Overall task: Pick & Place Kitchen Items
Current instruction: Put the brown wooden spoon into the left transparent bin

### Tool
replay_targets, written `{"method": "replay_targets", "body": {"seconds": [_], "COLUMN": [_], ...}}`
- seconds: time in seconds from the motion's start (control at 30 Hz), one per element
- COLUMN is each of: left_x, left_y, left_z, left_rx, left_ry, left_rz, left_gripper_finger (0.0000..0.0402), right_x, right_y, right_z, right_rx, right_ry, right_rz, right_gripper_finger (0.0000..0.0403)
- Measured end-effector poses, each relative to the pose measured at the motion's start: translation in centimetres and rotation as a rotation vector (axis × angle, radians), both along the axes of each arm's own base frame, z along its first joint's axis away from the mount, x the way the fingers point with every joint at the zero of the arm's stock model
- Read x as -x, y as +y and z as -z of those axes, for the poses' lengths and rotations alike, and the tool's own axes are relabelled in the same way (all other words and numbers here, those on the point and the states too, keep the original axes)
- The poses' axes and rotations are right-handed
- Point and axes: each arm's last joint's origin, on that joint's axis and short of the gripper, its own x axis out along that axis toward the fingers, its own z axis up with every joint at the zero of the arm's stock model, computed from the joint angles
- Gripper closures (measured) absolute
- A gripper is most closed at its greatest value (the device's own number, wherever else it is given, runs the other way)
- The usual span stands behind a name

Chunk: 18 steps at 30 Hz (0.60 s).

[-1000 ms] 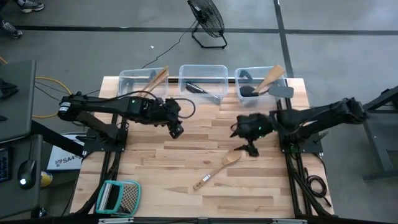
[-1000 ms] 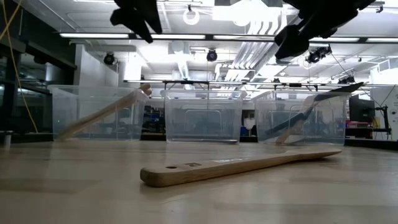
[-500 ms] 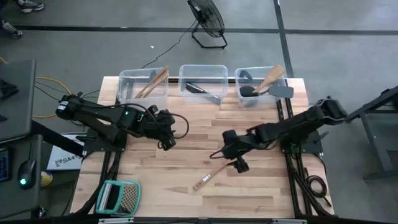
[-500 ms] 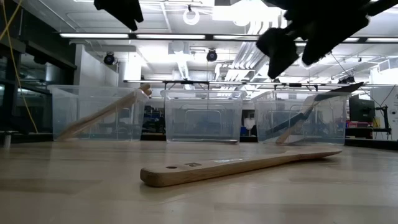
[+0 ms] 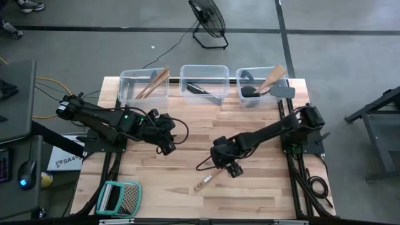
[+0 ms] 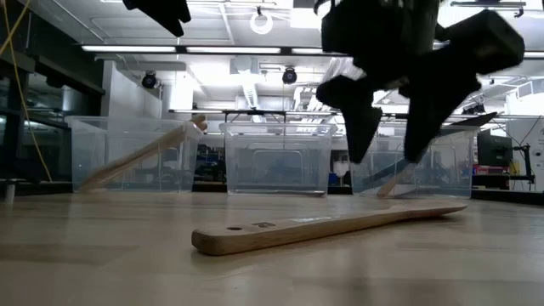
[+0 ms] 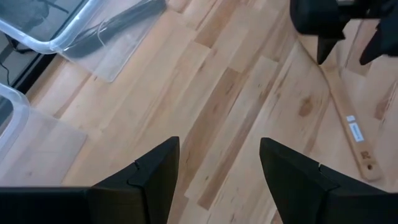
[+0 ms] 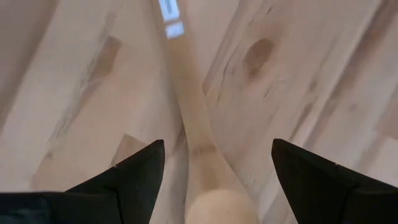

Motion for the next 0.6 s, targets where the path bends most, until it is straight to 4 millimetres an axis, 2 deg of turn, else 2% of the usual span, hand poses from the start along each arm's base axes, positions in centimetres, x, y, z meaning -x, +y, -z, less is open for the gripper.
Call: {"method": "replay_targets", "body": {"seconds": [0.17,0.37,0.6], "left_x": [0.0,0.0,0.0], "left_y": [0.0,0.0,0.0], "left_z": [0.0,0.0,0.0], "left_rx": [0.002,0.006,0.007], "left_ry": [0.000,0.001,0.002], "left_rz": [-0.003,-0.001,0.000], "left_gripper_finger": [0.0184,0.0184,0.0184], "right_x": [-0.1,-0.2,-0.3], "right_y": [0.7,1.5,1.6], "right_z": [1.8,3.1,3.1], "right_rx": [0.040,0.112,0.119], "right_ry": [0.054,0.061,0.046], "right_rz": [-0.052,-0.070,-0.069], "right_gripper_finger": [0.0115,0.0115,0.0121]}}
